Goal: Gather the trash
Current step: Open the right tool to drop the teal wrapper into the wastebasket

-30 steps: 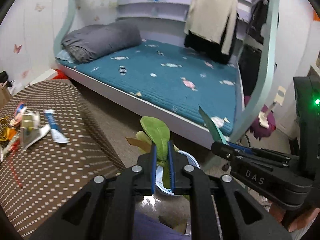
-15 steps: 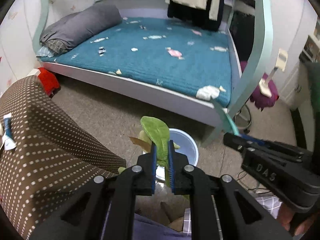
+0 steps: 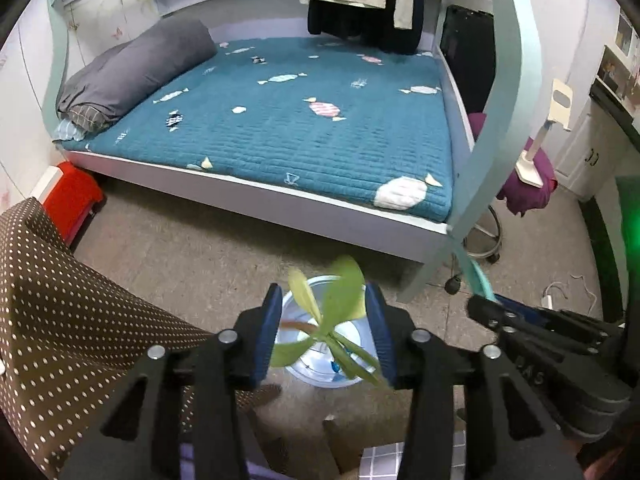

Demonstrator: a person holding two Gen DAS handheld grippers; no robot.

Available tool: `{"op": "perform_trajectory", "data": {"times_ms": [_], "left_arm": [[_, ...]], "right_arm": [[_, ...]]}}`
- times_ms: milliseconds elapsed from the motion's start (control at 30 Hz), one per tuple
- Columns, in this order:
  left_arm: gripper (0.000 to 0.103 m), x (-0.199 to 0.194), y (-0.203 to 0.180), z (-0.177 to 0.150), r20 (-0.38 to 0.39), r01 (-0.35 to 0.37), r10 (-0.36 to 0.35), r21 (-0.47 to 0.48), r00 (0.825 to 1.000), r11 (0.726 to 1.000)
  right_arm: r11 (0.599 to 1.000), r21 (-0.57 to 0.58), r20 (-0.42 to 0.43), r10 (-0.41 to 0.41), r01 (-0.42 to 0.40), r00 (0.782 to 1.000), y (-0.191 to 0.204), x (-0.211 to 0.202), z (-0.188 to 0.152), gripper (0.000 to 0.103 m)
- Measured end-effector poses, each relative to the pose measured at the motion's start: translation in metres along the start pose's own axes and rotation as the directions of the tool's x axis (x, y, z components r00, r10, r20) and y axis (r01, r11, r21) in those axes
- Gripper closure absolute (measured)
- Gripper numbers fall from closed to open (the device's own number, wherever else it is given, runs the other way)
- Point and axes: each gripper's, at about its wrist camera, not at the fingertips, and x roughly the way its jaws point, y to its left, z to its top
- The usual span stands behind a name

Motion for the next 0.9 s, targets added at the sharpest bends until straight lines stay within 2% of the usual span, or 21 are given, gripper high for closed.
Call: {"op": "perform_trajectory", "data": {"times_ms": [133, 333, 400, 433, 467, 500, 567, 900], "left_arm": [[0.060, 0.002, 0.014, -0.003, -0.012, -0.025, 0.024, -0.019, 1.000, 1.000], [0.060, 0.002, 0.048, -0.017, -0.045, -0.075, 0.072, -0.084, 0.996, 0.994], [0.058, 0.000, 0.060, -0.020, -0.053, -0.090, 0.084, -0.112, 0.995, 0.990], [0.057, -0.002, 0.065, -0.021, -0.054, -0.095, 0.089, -0.123, 0.995, 0.988], [0.056, -0.003, 0.068, -0.022, -0.052, -0.097, 0.091, -0.130, 0.995, 0.987], [0.056, -0.006, 0.072, -0.023, -0.049, -0.100, 0.094, -0.137, 0.994, 0.985], [0.055, -0.010, 0.077, -0.024, -0.042, -0.109, 0.104, -0.146, 0.994, 0.983], [0.054, -0.030, 0.083, -0.032, -0.008, -0.116, 0.116, -0.168, 0.993, 0.979]], "right_arm": [[1.000, -0.013, -0.012, -0.006, 0.005, 1.000, 0.006, 0.007, 0.001, 0.082], [0.996, -0.092, -0.039, 0.017, -0.020, 0.999, 0.036, 0.021, 0.006, 0.082], [0.993, -0.118, -0.034, 0.027, -0.031, 0.999, 0.048, 0.023, 0.009, 0.078], [0.992, -0.125, -0.020, 0.028, -0.030, 0.999, 0.054, 0.023, 0.012, 0.073], [0.991, -0.131, 0.003, 0.021, -0.020, 1.000, 0.059, 0.021, 0.013, 0.045], [0.990, -0.140, 0.025, 0.010, -0.007, 1.000, 0.061, 0.019, 0.013, 0.034], [0.983, -0.180, 0.053, -0.023, 0.032, 0.998, 0.070, 0.015, 0.012, 0.034], [0.975, -0.222, 0.007, -0.004, 0.005, 1.000, 0.079, 0.008, -0.011, 0.034]]}}
